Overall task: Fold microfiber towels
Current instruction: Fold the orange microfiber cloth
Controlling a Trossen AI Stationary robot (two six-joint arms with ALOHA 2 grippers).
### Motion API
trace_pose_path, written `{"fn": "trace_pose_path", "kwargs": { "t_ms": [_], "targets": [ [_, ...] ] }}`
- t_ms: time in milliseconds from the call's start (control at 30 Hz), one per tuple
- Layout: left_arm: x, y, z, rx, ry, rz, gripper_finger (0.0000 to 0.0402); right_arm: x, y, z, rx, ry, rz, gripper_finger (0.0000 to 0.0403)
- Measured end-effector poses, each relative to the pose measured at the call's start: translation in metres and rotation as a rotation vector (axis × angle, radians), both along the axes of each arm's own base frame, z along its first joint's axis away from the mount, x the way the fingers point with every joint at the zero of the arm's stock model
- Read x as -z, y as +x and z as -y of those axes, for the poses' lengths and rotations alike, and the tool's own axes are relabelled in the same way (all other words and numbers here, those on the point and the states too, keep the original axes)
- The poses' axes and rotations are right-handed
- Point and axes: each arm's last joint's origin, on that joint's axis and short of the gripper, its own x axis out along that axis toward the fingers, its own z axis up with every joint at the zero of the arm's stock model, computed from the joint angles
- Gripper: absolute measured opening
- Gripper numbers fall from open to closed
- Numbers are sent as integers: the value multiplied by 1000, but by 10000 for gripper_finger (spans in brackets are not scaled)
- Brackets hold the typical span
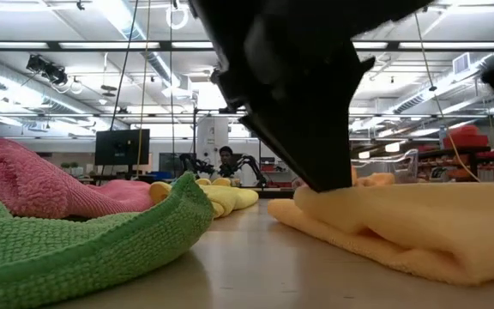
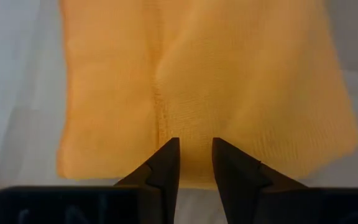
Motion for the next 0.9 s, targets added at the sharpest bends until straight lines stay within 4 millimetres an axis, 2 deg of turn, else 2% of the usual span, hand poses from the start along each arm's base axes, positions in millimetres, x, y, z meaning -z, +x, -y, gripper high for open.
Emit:
{"fn": "trace_pose_path", "kwargs": {
  "t_ms": [300, 600, 733, 900],
  "targets": [
    [0, -4, 7, 24, 6, -5, 79, 17, 7, 28, 83, -34, -28, 142],
    [0, -8, 15, 35, 1, -4, 80, 32, 2, 44, 152, -18, -90, 142],
    [-4, -10, 18, 44, -4, 4, 81, 29, 4, 41, 127, 2, -130, 142],
    [-20, -16, 24, 65, -18, 35, 71, 10, 11, 31, 127, -38, -186, 142]
  ]
}}
